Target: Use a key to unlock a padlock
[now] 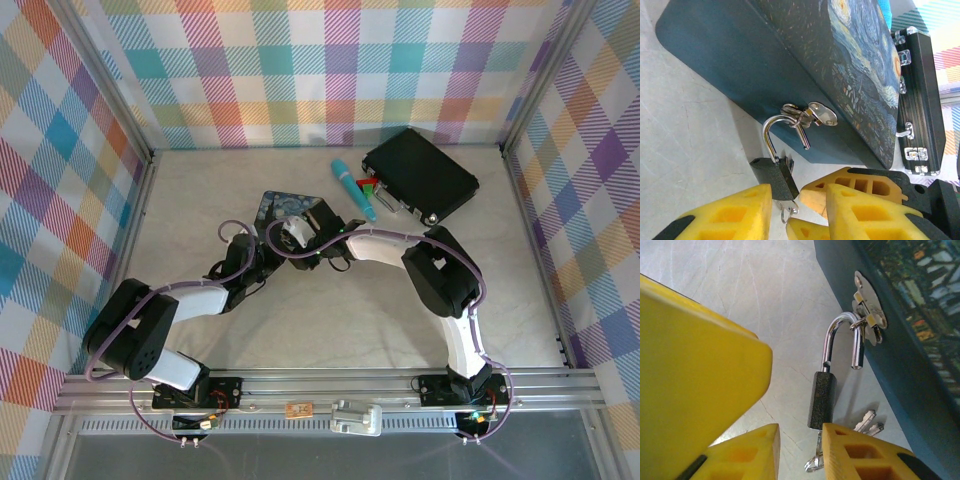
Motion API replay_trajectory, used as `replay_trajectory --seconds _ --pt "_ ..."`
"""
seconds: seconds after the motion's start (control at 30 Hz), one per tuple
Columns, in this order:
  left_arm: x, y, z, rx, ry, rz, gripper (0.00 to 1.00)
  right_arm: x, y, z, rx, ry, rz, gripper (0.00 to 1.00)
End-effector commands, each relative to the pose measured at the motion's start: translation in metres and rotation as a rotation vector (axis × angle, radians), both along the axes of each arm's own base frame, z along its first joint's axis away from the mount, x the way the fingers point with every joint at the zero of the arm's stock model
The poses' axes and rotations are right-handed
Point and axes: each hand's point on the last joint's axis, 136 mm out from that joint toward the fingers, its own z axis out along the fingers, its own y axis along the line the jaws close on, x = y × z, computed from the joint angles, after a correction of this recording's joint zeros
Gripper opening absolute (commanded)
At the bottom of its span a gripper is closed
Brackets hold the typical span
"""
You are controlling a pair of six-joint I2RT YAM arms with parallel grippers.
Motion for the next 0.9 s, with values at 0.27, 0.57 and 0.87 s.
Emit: replay_trajectory --seconds 0.27,0.57,0.87 --pt "0.008 0.013 -0.001 0.004 -0.018 0.073 0.34 0.015 0.005 -0.012 -0.026 -0.005 -0.032 0.35" --pt "-0.003 0.027 -0.003 0.041 0.004 0.082 0.34 0.017 0.010 -0.010 0.012 0.009 -0.025 0.17" --pt "0.011 0.014 0.009 0.000 -0.096 0.040 0.33 0.012 0.001 0.023 0.238 0.300 -0.058 0.07"
